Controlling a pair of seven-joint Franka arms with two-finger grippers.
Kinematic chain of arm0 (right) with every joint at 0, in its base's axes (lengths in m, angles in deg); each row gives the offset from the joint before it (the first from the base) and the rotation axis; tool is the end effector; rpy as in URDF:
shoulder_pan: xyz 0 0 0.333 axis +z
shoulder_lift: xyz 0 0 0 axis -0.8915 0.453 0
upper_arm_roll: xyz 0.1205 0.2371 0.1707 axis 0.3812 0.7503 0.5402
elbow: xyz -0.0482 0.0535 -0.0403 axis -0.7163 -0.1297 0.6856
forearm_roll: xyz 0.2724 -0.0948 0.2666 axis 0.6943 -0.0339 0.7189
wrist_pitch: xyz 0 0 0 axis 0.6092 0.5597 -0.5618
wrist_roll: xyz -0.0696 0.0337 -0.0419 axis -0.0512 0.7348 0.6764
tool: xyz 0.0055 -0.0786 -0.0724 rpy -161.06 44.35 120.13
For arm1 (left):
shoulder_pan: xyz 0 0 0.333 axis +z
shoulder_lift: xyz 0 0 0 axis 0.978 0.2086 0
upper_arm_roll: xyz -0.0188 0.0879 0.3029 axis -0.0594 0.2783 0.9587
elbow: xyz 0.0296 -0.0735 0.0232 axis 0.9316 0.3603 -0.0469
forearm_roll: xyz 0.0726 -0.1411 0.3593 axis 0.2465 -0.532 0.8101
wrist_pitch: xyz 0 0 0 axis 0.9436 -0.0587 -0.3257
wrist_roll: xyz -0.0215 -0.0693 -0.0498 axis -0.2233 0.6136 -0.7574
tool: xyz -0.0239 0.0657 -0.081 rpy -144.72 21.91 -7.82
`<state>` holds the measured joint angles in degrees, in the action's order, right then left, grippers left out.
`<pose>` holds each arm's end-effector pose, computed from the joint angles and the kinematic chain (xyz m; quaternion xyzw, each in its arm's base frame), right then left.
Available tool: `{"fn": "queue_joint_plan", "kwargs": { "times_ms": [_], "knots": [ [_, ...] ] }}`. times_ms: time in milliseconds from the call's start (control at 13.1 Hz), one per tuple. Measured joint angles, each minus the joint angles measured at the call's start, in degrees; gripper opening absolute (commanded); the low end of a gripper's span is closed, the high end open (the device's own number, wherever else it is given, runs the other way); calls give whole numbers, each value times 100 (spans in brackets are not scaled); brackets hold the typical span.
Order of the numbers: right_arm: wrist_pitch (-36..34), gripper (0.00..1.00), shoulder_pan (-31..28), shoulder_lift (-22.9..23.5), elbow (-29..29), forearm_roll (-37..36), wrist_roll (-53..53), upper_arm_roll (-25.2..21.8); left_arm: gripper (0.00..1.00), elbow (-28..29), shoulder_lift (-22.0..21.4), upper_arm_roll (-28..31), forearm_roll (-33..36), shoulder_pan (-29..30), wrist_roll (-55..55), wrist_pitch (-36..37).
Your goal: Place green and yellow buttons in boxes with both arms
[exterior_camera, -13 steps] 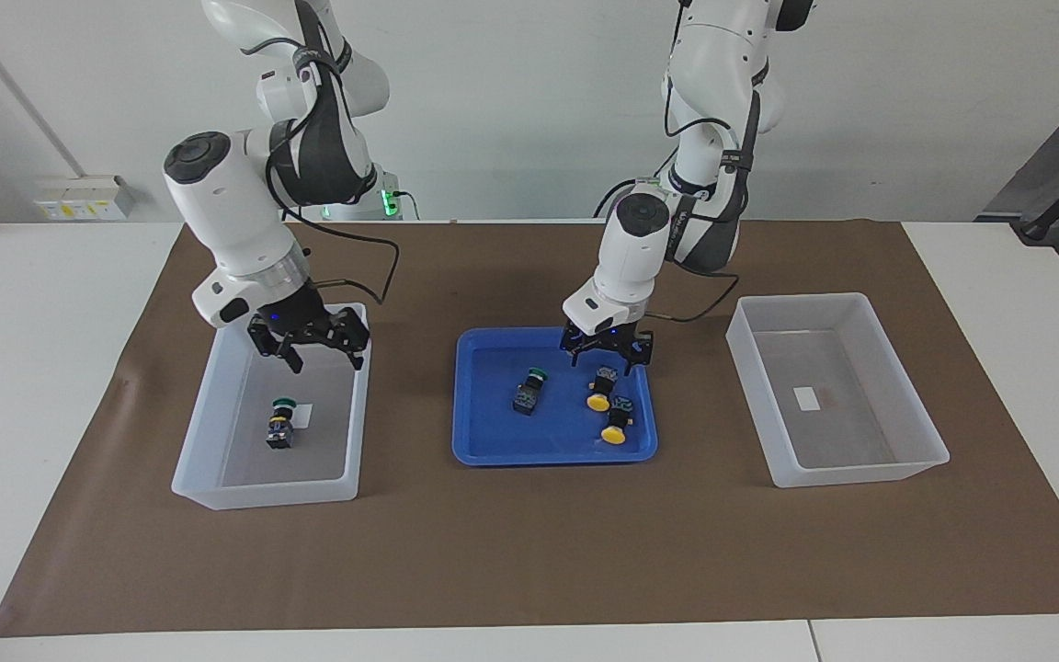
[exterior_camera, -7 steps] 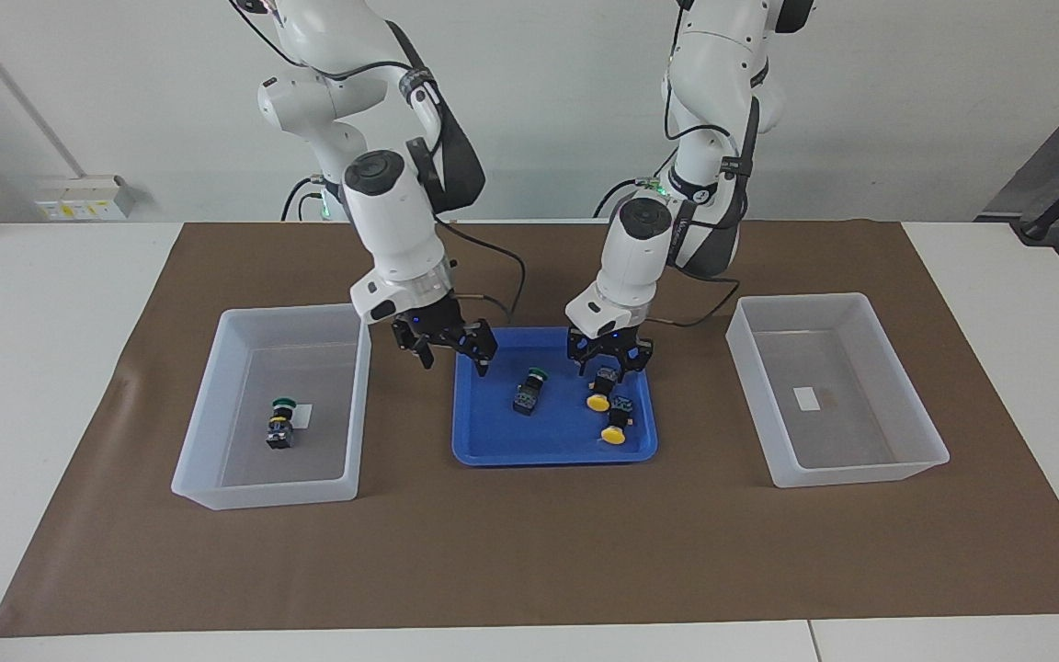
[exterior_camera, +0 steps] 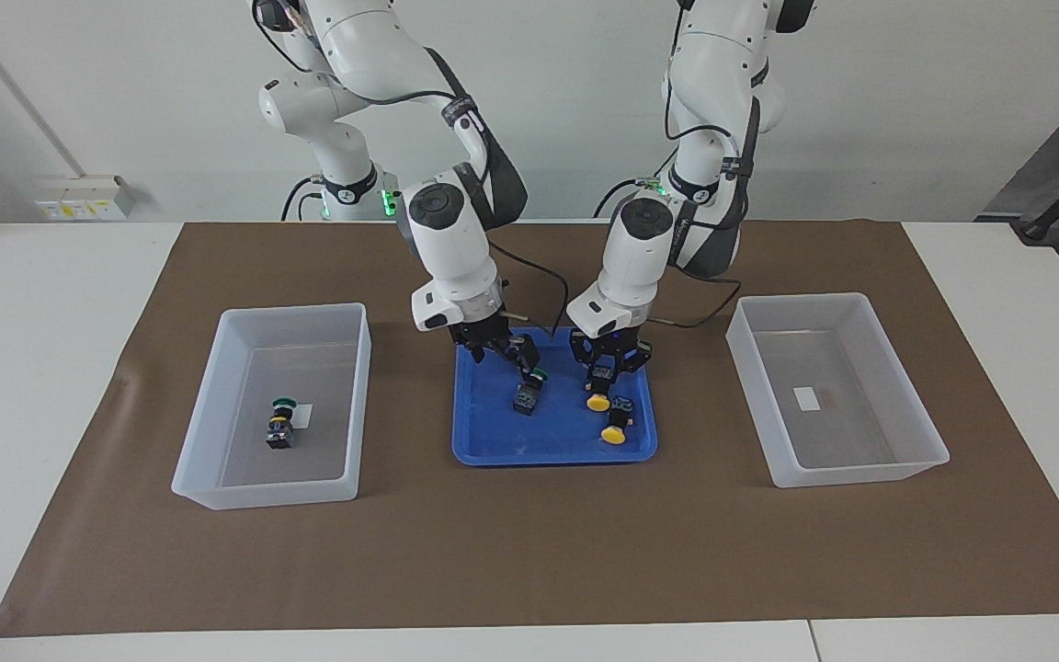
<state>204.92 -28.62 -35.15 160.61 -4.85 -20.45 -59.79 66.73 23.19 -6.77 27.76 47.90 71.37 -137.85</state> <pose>0.5570 0.3158 0.3093 -0.9372 0.3204 0.0173 0.1363 0.5137 -0.2668 0.3853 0.9921 -0.1113 0.0517 0.0266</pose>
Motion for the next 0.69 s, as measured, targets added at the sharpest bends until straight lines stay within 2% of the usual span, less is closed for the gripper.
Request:
{"fn": "queue_joint_plan", "kwargs": {
  "times_ms": [153, 383, 459, 536, 613, 689],
  "knots": [
    [315, 100, 2, 93, -1, 118, 0, 101, 0, 2, -321, 17, 13, 323, 34, 339],
    [566, 100, 30, 134, -1, 289, 0, 169, 0, -67, -420, 34, 168, 881, 60, 364],
    [572, 93, 32, 162, 0, 292, 1, 169, 0, -117, -414, 37, 221, 1130, 86, 342],
    [575, 63, 33, 197, 2, 292, 38, 169, 0, -175, -402, 42, 250, 1380, 186, 297],
    [575, 1, 37, 233, 6, 292, 98, 170, 0, -243, -375, 45, 257, 1652, 373, 209],
    [575, 0, 46, 264, 9, 292, 144, 172, 0, -318, -336, 48, 258, 1937, 606, 134]
  ]
}}
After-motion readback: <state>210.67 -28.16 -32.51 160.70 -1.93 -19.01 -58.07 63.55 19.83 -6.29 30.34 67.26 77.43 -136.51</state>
